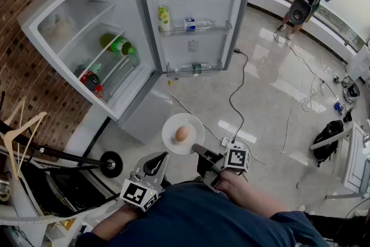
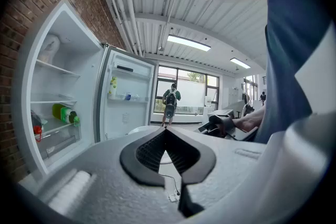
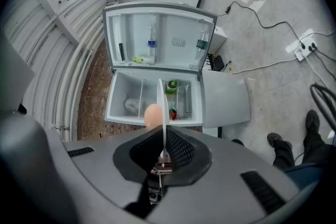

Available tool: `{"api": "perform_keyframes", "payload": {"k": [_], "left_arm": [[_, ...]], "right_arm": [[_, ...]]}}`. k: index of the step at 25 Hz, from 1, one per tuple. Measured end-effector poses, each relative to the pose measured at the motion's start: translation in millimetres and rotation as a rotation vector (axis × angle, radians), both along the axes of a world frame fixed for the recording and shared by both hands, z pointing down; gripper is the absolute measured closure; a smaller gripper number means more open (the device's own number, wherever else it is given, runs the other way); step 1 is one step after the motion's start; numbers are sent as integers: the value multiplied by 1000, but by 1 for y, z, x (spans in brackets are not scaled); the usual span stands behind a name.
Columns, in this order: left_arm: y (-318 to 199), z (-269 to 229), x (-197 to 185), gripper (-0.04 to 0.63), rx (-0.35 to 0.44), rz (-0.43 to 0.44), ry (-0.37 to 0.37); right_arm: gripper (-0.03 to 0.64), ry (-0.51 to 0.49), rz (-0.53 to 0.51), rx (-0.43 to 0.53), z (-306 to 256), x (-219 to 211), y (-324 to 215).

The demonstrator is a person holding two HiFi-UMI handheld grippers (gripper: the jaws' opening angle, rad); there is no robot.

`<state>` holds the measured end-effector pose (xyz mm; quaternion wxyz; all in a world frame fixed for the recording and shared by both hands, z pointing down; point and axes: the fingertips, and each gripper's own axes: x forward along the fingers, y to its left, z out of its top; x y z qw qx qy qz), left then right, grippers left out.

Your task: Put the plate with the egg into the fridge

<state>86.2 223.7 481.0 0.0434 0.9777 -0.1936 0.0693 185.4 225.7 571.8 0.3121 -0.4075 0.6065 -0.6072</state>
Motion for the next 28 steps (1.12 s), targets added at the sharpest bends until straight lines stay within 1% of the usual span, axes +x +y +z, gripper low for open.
{"api": "perform_keyframes", "payload": {"k": [5, 13, 17, 23, 28], "left_arm": [[0, 0, -5, 591, 3, -8, 1], [1, 0, -1, 591, 3, -12, 0], [3, -4, 2, 591, 4, -9, 2], [3, 2, -3, 591, -2, -48, -2], [-12, 3, -12, 591, -9, -85, 15]], "right_arm": [[595, 0, -1, -3, 1, -2, 1], [595, -19, -5, 6, -3, -1, 1], [595, -4, -14, -9, -3, 2, 3], [595, -12, -38, -7, 2, 2, -5], [595, -19, -49, -13, 4, -2, -15]]}}
